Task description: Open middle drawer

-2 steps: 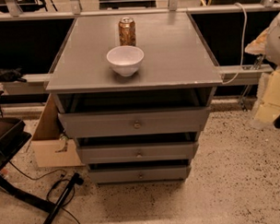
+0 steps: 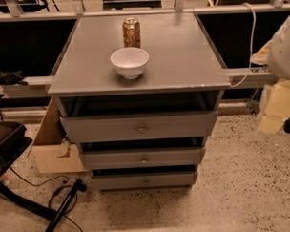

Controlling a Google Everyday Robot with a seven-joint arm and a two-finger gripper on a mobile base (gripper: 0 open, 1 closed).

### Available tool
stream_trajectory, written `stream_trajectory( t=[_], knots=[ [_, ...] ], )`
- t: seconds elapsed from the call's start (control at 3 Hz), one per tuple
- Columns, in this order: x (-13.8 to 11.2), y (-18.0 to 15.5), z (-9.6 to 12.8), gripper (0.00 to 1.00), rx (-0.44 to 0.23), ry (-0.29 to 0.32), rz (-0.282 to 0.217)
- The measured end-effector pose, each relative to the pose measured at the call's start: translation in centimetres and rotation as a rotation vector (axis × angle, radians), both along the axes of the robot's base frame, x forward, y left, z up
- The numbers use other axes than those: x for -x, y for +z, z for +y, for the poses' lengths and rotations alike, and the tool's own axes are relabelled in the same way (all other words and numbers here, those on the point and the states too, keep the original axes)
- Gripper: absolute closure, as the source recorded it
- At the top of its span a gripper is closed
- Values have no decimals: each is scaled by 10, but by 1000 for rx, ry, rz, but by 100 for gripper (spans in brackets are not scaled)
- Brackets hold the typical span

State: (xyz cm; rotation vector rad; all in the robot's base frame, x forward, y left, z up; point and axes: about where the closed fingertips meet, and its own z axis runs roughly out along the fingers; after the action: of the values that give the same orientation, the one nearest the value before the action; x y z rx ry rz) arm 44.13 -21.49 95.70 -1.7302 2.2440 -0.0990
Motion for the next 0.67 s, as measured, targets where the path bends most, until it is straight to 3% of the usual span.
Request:
stream_trajectory(
  t=[0.67],
  knots=[
    [9,-118,17,0,-13,39,20]
  ],
)
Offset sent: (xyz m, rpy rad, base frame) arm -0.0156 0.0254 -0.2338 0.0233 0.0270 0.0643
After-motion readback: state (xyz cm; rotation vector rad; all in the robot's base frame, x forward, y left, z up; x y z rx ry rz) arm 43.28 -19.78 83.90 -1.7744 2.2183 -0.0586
